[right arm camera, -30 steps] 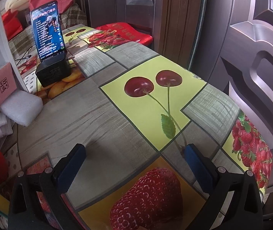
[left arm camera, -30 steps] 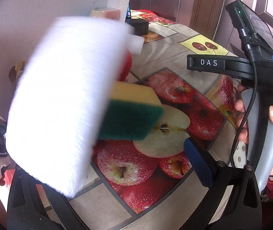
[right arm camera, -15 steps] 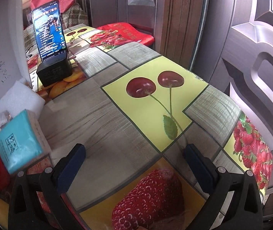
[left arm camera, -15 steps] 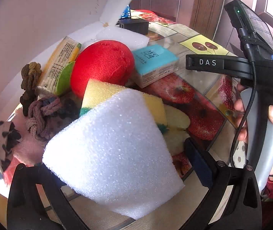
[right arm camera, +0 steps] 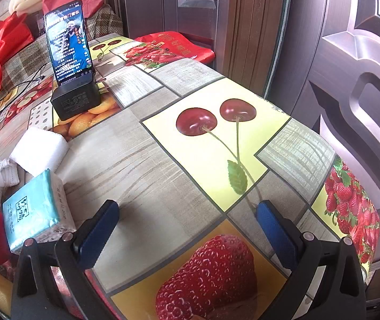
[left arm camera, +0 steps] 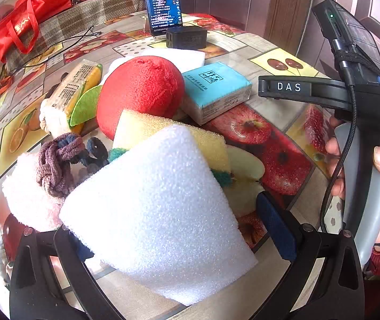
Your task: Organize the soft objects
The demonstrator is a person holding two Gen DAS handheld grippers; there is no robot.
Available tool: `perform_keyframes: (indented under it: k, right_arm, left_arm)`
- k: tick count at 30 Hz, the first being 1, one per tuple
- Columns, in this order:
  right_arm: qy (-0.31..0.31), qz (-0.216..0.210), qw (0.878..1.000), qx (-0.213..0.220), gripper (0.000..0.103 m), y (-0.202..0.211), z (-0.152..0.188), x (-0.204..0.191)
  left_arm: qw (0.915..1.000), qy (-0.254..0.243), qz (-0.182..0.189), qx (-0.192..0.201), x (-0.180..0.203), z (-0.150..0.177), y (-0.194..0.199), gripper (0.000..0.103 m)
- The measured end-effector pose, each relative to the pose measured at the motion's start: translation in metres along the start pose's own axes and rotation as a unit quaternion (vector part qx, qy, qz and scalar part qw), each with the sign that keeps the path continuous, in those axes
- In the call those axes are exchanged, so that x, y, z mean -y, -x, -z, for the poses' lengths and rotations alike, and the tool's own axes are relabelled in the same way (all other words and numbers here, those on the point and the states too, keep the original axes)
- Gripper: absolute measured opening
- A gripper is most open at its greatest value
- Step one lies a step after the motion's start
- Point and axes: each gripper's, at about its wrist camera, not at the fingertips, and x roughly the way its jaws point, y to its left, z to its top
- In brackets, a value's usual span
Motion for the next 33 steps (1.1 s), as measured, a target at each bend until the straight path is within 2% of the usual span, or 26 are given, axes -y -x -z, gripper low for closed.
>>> perform_keyframes:
  k: [33]
  right_arm:
    - [0.001, 0.001, 1.000, 0.001, 0.103, -0.0016, -0.0012, -0.0011]
  left_arm:
    - [1.0000, 0.000, 0.000, 0.000, 0.0001, 0.0000, 0.0000, 0.103]
